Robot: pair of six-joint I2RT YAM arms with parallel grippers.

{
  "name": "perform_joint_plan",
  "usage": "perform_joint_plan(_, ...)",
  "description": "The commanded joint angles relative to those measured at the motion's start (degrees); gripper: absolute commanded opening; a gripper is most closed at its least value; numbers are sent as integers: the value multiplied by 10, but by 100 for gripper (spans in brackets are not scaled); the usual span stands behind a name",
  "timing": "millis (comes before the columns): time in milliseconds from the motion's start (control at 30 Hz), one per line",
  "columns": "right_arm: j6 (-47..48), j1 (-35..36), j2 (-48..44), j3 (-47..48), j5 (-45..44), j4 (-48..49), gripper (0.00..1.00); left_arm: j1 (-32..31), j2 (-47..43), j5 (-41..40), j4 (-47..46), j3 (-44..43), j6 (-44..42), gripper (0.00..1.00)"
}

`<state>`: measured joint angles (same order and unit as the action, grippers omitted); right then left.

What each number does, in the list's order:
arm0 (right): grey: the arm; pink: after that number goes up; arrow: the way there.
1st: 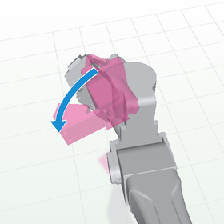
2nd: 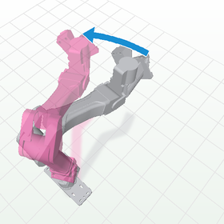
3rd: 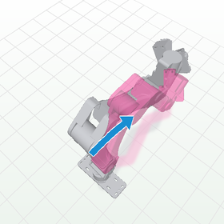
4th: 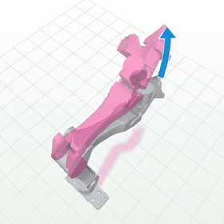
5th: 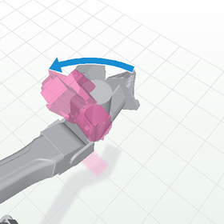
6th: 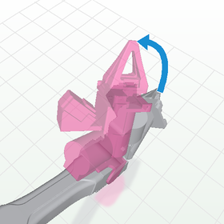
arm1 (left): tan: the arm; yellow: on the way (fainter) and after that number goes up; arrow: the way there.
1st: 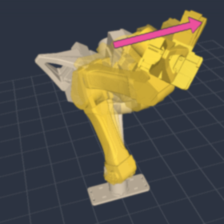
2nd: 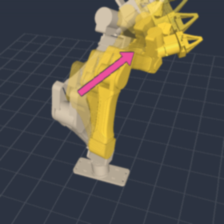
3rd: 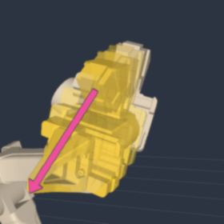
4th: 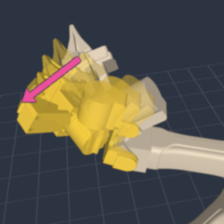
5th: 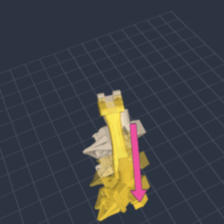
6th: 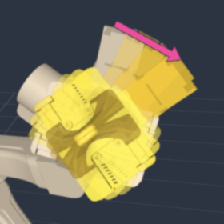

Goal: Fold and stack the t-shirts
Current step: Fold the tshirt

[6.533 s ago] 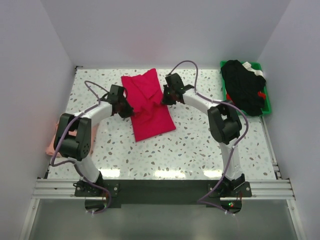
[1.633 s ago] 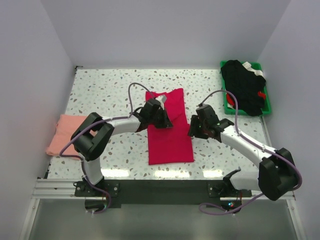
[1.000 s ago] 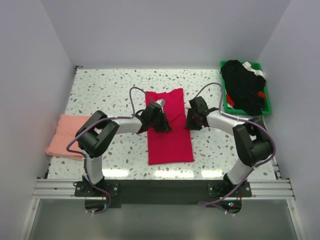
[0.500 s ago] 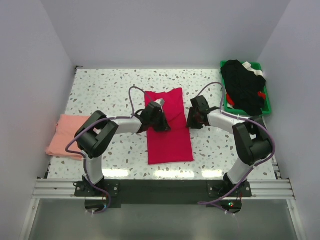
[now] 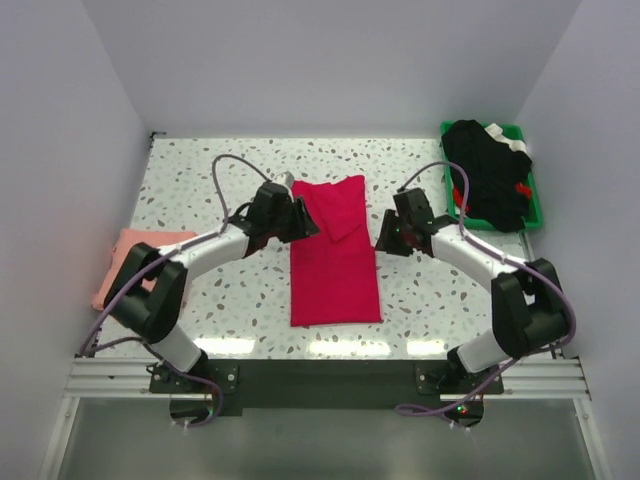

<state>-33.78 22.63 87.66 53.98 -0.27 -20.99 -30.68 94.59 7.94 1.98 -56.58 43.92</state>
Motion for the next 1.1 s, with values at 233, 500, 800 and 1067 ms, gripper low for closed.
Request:
perform_joint_plan(233,-6,1,-150,-188,198,-15,39,-5,-254,4,100,251,59,56)
perform_joint_plan(500,-25,4,-195,-254,286,-41,39,-27,-314,103,108,327,75,56)
perform_joint_plan(800,-33,4,-191,-297,290,-48,38,-61,-310,111,116,356,94,54)
perform_joint_plan(1067,-59,4,-194,-307,275,-16,38,-69,-288,123,67,382,112,50)
